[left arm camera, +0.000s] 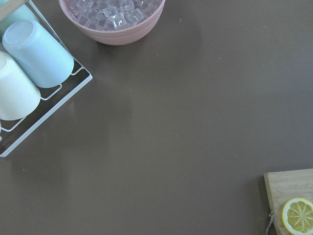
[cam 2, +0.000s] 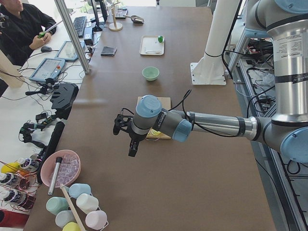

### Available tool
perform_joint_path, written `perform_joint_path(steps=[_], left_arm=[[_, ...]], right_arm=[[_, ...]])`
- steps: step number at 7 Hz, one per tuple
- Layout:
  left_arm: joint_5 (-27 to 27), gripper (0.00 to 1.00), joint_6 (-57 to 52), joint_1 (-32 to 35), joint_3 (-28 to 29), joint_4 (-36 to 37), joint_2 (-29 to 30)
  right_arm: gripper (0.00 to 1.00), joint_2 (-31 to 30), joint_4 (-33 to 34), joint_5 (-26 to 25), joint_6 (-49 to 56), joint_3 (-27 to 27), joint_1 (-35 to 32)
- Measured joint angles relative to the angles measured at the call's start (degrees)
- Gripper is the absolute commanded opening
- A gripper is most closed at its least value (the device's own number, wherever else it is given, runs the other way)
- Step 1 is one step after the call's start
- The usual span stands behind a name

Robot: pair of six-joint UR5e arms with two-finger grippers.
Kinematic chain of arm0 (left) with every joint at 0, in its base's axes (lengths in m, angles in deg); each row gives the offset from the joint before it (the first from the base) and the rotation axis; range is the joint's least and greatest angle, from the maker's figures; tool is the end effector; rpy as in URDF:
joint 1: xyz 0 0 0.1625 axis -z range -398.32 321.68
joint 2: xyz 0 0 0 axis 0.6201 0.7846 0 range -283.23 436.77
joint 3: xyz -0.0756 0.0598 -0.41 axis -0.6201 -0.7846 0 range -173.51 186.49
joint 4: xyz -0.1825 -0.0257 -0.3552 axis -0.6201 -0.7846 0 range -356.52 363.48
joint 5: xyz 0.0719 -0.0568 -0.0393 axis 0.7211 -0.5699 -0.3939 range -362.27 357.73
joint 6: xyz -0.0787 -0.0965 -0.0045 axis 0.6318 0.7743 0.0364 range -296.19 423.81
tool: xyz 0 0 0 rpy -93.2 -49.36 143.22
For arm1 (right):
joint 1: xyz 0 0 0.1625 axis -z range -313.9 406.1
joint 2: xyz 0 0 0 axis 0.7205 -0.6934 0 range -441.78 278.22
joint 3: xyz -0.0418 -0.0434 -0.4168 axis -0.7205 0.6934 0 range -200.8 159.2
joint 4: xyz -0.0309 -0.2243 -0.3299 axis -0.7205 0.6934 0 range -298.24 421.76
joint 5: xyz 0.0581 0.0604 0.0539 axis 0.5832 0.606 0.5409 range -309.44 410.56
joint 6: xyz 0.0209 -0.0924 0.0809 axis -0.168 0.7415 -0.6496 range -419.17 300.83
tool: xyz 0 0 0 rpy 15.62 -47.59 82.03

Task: Put spoon and bun in bowl

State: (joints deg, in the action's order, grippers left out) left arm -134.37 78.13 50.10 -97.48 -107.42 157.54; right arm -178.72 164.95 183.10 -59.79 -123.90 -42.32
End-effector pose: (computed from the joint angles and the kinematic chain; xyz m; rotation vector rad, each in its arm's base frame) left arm -0.0376 -0.4395 0.5873 0.3228 0.7735 -0.0449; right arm 0.0376 -0.4130 0.6434 -0.1311 -0.7391 0.0295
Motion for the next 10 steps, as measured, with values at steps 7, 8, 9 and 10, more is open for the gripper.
perform_joint_path(steps=[7, 8, 9, 10], left_arm=[[-0.46, 0.98, 0.99, 0.03, 0.15, -0.15, 0.41], [-0.37, 0.98, 1.02, 0.01, 0.31, -0.48, 0.42], [-0.45, 0.98, 1.06, -0.02, 0.17, -1.56, 0.39], [-0.61, 0.98, 0.99, -0.06, 0.14, -3.75, 0.29]], right_arm=[[1.0, 1.82, -1.78, 0.26, -0.55, -0.6, 0.22], [1.0, 3.27, -3.89, 0.09, -0.61, -0.18, 1.12], [1.0, 5.65, -5.49, -0.69, -0.87, 0.55, 3.17], [1.0, 7.98, -6.41, -1.5, -1.64, 1.11, 5.37]])
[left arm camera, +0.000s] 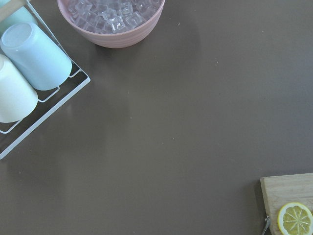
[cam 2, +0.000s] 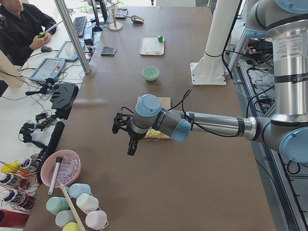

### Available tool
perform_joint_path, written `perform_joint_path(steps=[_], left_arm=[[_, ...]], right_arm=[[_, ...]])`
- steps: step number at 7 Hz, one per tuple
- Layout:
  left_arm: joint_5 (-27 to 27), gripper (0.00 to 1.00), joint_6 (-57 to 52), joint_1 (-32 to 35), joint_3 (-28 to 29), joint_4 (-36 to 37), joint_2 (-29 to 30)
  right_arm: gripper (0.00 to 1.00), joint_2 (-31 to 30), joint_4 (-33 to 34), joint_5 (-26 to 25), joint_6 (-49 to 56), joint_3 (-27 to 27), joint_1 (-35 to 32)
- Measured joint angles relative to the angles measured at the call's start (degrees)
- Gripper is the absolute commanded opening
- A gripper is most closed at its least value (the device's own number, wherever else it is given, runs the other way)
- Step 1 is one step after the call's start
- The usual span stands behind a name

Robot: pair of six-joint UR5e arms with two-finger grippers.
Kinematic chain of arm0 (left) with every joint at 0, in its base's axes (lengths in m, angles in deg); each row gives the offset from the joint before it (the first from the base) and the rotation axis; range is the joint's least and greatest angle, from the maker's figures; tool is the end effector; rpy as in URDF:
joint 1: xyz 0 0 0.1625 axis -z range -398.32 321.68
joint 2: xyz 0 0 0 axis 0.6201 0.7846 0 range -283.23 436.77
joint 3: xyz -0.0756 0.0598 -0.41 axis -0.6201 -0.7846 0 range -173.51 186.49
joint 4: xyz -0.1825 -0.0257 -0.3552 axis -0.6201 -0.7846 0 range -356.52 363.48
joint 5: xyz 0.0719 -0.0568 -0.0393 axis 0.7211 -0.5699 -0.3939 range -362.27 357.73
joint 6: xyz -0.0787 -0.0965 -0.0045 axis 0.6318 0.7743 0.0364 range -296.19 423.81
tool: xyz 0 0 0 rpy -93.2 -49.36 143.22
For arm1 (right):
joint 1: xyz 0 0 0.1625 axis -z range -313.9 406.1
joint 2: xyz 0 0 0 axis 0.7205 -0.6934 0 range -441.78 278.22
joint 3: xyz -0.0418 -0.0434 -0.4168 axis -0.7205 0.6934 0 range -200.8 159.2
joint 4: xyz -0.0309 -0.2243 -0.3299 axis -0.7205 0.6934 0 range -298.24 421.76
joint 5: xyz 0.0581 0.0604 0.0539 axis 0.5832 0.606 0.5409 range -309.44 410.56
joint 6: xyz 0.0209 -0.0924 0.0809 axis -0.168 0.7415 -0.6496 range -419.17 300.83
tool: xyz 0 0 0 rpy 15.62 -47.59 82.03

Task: Put spoon and bun in bowl

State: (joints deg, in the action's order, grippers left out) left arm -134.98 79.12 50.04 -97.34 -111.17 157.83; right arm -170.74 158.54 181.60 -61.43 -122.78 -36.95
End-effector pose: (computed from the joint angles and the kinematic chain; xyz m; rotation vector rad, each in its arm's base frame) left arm -0.0360 -0.4436 0.5769 0.3780 0.7917 -0.0310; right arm -0.0076 -0.4871 0.5812 0.0466 -0.7220 -0.1173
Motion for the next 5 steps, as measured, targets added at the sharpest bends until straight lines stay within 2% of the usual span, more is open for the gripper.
perform_joint_path(steps=[1, 3, 5], left_arm=[[-0.21, 0.98, -0.14, -0.23, 0.21, -3.3, -0.08], [0.01, 0.98, 2.11, -4.07, 1.17, -6.22, 2.2], [0.32, 0.98, 11.33, -9.47, 1.95, -6.63, 5.51]], right_arm=[[1.0, 1.98, -0.67, -0.03, -1.54, 0.39, 2.53], [1.0, 5.76, -1.2, 3.08, -4.86, 0.88, 7.19], [1.0, 9.62, -3.75, 4.25, -10.53, 2.24, 12.33]])
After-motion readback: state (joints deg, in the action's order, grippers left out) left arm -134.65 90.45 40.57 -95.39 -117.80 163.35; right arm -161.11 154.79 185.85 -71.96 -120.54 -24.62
